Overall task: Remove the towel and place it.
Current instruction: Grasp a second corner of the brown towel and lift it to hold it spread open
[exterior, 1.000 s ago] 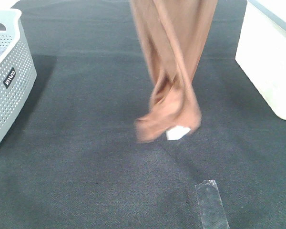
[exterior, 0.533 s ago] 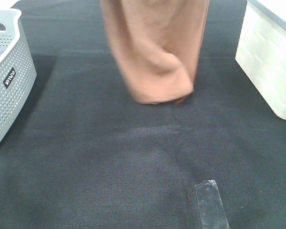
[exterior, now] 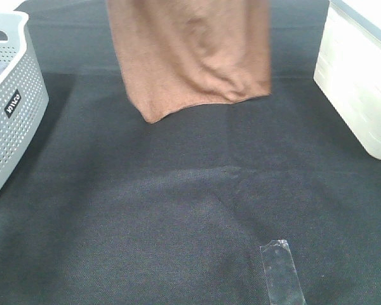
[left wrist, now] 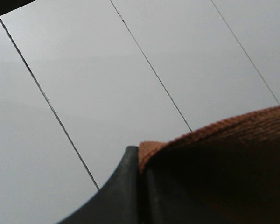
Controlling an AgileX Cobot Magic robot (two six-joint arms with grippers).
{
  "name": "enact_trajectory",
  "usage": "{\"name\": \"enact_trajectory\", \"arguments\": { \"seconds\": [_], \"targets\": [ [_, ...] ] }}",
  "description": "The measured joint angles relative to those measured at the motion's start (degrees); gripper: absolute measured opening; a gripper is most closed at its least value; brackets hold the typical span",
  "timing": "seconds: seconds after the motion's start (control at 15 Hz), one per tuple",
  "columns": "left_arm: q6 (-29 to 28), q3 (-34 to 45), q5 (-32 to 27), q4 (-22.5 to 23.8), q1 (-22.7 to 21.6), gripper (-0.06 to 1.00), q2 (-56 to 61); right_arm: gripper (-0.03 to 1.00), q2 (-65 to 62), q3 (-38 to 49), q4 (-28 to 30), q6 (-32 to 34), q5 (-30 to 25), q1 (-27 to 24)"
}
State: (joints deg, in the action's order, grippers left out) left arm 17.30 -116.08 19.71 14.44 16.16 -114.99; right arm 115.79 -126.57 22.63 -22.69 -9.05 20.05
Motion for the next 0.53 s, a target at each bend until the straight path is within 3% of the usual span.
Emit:
{"name": "enact_trajectory", "arguments": {
  "seconds": [0.13, 0.27, 0.53],
  "targets": [
    [-0.7, -2.9, 4.4, -0.3, -1.2, 0.00, -3.9, 0.00, 2.1, 0.0, 0.0, 1.4, 4.2, -1.1],
    [-1.7, -13.5, 4.0, -0.6, -1.9, 0.00, -10.5, 0.00, 4.0, -0.2, -0.7, 2.0, 11.2, -2.3],
    [-1.7, -32.9, -0.1, -0.3, -1.9, 0.00, -22.0, 0.00, 8.5, -6.9, -5.6, 2.3, 13.8, -5.2]
  ]
}}
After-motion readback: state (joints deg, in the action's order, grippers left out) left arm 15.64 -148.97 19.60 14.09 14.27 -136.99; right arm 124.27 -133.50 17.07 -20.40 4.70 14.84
